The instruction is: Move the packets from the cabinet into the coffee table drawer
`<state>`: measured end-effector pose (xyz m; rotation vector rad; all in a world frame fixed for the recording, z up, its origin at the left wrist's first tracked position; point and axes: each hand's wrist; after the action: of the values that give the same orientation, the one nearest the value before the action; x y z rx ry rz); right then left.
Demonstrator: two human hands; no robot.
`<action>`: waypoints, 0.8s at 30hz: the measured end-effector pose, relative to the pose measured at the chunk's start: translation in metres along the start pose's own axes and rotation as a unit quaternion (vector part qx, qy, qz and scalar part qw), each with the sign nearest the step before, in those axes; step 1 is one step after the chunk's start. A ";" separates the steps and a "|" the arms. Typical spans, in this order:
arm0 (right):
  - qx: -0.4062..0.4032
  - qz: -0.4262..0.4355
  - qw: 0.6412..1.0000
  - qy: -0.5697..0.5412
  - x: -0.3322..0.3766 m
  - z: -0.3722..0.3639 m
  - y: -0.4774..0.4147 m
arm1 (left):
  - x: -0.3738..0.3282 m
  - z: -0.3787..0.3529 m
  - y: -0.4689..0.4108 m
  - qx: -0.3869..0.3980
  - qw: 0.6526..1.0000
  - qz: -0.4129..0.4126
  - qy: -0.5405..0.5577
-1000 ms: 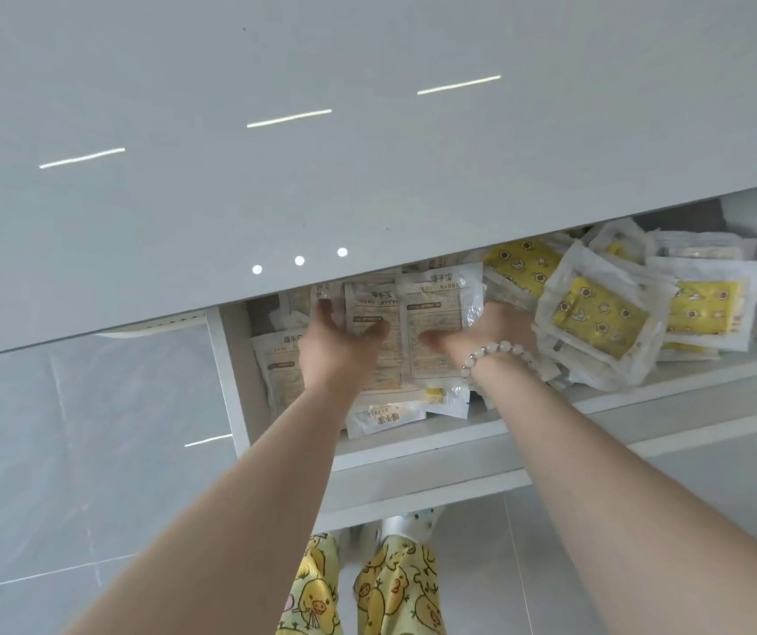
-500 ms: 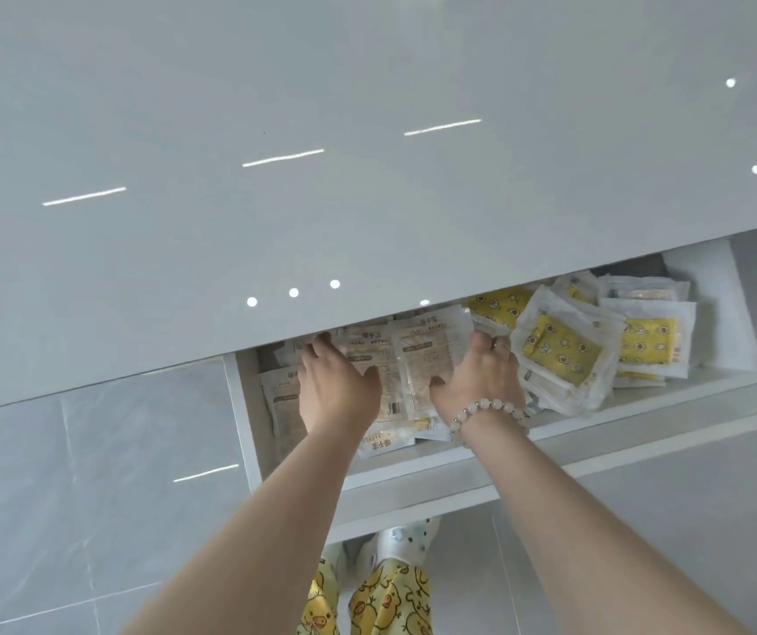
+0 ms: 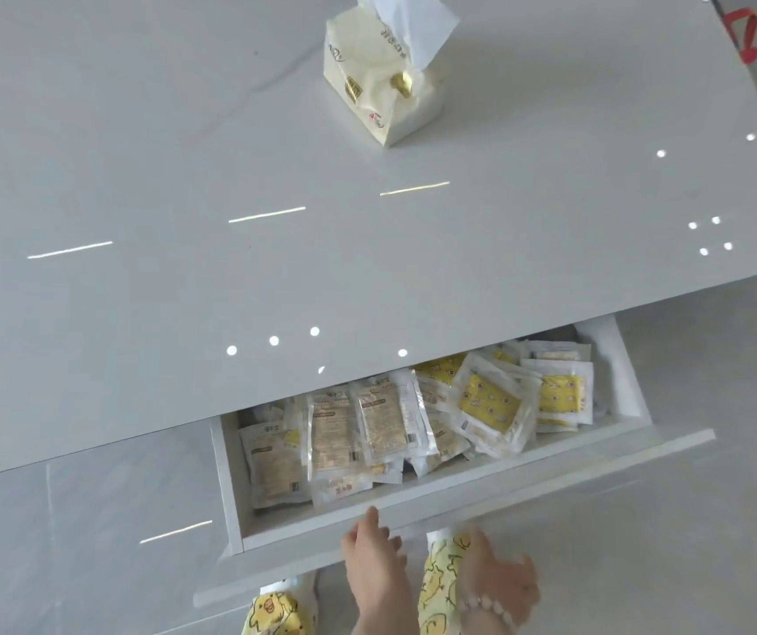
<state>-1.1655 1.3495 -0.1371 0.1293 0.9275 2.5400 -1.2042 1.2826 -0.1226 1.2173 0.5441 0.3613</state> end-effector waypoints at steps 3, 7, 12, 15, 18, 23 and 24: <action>0.089 -0.132 0.970 -0.186 0.015 -0.001 -0.015 | 0.017 -0.004 -0.009 -0.073 0.991 0.078 0.078; 0.201 -0.110 0.957 -0.179 0.039 0.009 -0.041 | 0.029 -0.028 -0.007 -0.093 0.981 0.089 0.148; 0.348 -0.094 0.926 -0.113 0.062 0.035 -0.050 | 0.035 -0.065 0.013 -0.126 0.964 0.087 0.220; 0.377 -0.109 0.911 -0.131 0.069 0.044 -0.056 | 0.036 -0.083 0.021 -0.155 0.953 0.077 0.250; 0.377 -0.107 0.909 -0.139 0.072 0.048 -0.058 | 0.030 -0.091 0.030 -0.157 0.933 0.125 0.299; 0.359 -0.085 0.924 -0.104 0.082 0.045 -0.051 | 0.018 -0.087 0.042 -0.120 0.931 0.139 0.314; 0.356 -0.083 0.925 -0.104 0.087 0.044 -0.048 | 0.015 -0.087 0.040 -0.117 0.937 0.135 0.299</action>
<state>-1.2161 1.4456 -0.1383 0.4991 1.6437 1.8776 -1.2410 1.3710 -0.1088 0.9404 0.8278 1.0226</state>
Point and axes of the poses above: each hand's wrist, its own y-axis away from the middle knuckle, its own z-axis out of the back of the hand, x = y × z, and after that the axes turned 14 degrees about y, right-handed
